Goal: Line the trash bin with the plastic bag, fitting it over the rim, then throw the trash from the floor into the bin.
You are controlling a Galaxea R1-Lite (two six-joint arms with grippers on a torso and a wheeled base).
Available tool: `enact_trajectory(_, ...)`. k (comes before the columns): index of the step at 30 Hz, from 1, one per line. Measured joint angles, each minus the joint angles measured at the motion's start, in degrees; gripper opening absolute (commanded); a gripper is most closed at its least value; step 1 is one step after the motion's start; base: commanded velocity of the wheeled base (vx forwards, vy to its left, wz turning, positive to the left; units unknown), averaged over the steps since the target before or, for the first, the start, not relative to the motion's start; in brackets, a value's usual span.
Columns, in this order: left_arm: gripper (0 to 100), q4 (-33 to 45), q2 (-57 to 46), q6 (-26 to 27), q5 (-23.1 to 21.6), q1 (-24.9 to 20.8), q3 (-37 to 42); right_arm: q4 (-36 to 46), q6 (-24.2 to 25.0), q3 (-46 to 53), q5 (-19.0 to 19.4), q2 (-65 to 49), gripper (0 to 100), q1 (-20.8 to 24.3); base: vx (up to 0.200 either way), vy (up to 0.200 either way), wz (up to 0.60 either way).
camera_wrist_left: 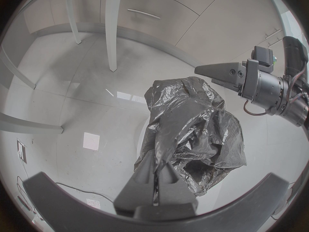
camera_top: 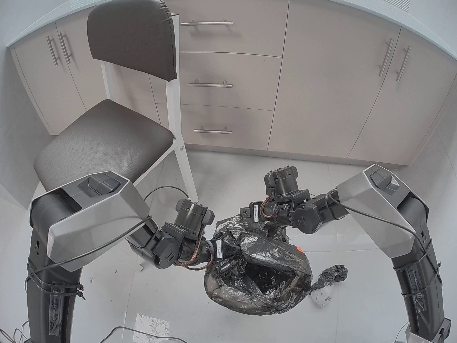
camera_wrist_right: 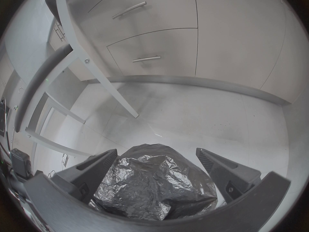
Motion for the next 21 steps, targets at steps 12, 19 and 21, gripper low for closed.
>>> enact_trajectory(12, 0, 0.0, 0.05, -0.09, 0.07, 0.0, 0.02, -0.06, -0.34, -0.35, -0.09, 1.99, 100, 0.0, 0.0, 0.0, 0.0)
enact_trajectory(19, 0, 0.0, 0.05, -0.09, 0.1, 0.0, 0.04, -0.01, -0.34, -0.9, -0.09, 2.68, 100, -0.01, 0.0, 0.0, 0.0)
enact_trajectory(21, 0, 0.0, 0.05, -0.09, 0.1, 0.0, 0.0, -0.01, -0.34, -0.9, -0.13, 2.82, 100, -0.04, 0.0, 0.0, 0.0)
